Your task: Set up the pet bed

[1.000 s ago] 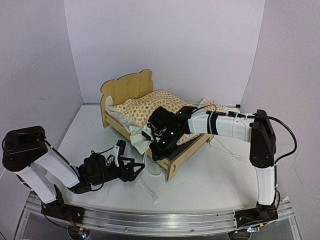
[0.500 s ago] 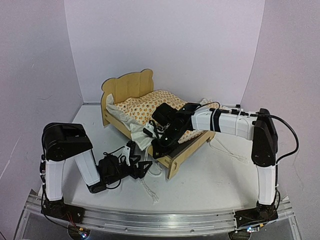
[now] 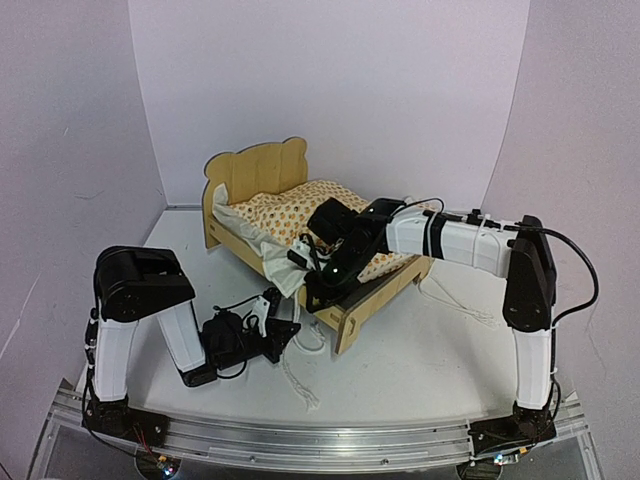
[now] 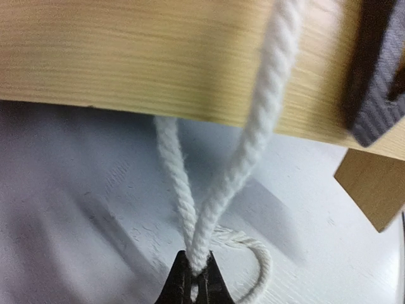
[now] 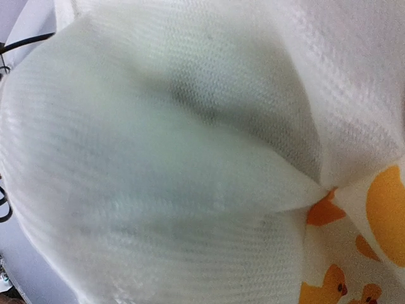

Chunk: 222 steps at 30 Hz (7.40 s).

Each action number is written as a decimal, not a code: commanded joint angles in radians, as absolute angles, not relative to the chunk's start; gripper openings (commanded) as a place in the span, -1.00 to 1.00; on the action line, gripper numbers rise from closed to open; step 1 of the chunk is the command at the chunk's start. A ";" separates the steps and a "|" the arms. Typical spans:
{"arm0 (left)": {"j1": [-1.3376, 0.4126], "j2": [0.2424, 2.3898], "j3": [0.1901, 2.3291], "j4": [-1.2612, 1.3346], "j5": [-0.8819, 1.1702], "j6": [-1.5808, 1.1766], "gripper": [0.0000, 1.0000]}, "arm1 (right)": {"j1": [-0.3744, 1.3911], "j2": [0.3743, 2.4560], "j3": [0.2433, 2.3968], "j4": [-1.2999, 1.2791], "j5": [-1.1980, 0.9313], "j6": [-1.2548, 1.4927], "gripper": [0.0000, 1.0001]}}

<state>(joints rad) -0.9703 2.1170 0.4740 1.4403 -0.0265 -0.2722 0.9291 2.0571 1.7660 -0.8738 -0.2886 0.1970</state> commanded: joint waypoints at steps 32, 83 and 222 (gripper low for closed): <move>-1.271 1.522 0.475 0.680 0.051 -0.192 -1.00 | 0.772 1.574 1.293 -0.978 -0.196 0.763 0.95; -1.164 1.549 0.580 0.542 0.345 -0.322 -1.00 | 0.754 1.559 1.415 -1.149 -0.251 0.265 0.97; -1.017 1.256 0.529 0.318 0.651 -0.986 0.04 | 1.252 1.626 0.896 0.269 -0.321 0.397 -1.00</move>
